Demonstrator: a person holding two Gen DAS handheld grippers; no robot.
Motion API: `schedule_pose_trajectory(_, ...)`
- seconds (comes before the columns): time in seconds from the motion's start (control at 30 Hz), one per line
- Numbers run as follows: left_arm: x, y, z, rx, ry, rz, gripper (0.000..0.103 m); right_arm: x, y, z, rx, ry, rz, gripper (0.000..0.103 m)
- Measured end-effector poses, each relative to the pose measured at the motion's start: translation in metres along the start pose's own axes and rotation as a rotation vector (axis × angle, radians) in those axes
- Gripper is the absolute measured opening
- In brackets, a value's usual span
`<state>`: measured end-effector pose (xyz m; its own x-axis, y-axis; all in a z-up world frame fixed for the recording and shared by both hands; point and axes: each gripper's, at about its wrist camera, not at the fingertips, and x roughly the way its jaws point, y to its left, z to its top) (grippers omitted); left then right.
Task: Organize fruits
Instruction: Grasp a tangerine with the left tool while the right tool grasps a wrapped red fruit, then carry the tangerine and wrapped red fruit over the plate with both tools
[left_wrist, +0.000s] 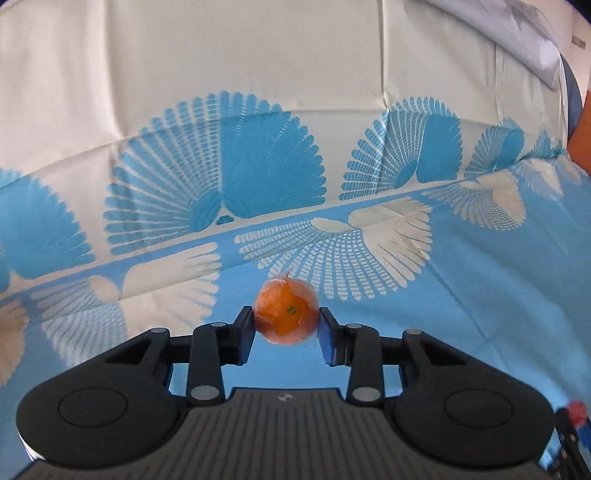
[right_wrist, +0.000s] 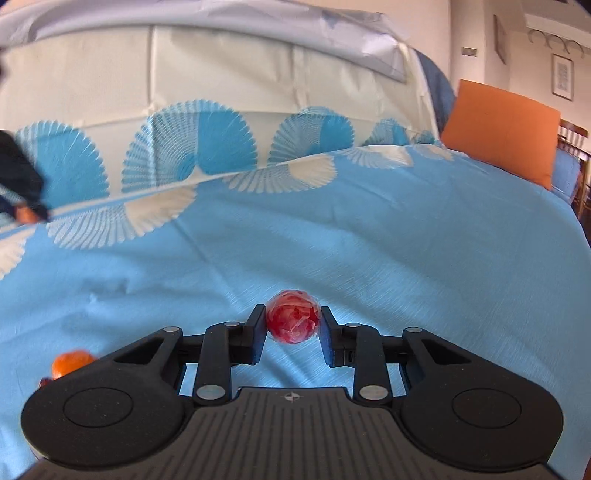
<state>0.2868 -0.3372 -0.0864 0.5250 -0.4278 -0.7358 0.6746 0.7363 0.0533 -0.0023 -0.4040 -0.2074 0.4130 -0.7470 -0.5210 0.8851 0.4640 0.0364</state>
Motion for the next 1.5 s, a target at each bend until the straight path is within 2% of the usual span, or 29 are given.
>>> schedule_pose_trajectory(0.13,-0.102,0.037,-0.047,-0.142,0.040,0.028,0.040,-0.012,-0.007,0.006,0.024,-0.071,-0.042,0.031)
schedule_pose_trajectory(0.3,-0.220,0.074,-0.115,-0.201,0.061,0.154,0.040,-0.066,-0.022,0.031,0.055,-0.121,0.015,0.031)
schedule_pose_trajectory(0.5,-0.319,0.097,-0.189,-0.274,0.087,0.260,0.040,-0.176,-0.060,0.053,0.006,-0.140,0.210,0.031)
schedule_pose_trajectory(0.63,-0.368,0.094,-0.229,-0.293,0.068,0.262,0.040,-0.238,-0.071,0.054,-0.065,-0.040,0.404,0.031)
schedule_pose_trajectory(0.8,-0.402,0.078,-0.266,-0.292,0.071,0.228,0.040,-0.312,-0.065,0.042,-0.161,0.027,0.571,0.031)
schedule_pose_trajectory(1.0,-0.433,0.059,-0.294,-0.271,0.036,0.192,0.040,-0.377,-0.057,0.028,-0.267,0.011,0.700,0.031)
schedule_pose_trajectory(1.2,-0.458,0.049,-0.314,-0.283,-0.006,0.190,0.040,-0.400,-0.050,0.019,-0.343,0.029,0.756,0.031)
schedule_pose_trajectory(1.5,-0.466,0.060,-0.331,-0.331,0.007,0.215,0.040,-0.419,-0.033,0.009,-0.453,0.007,0.799,0.031)
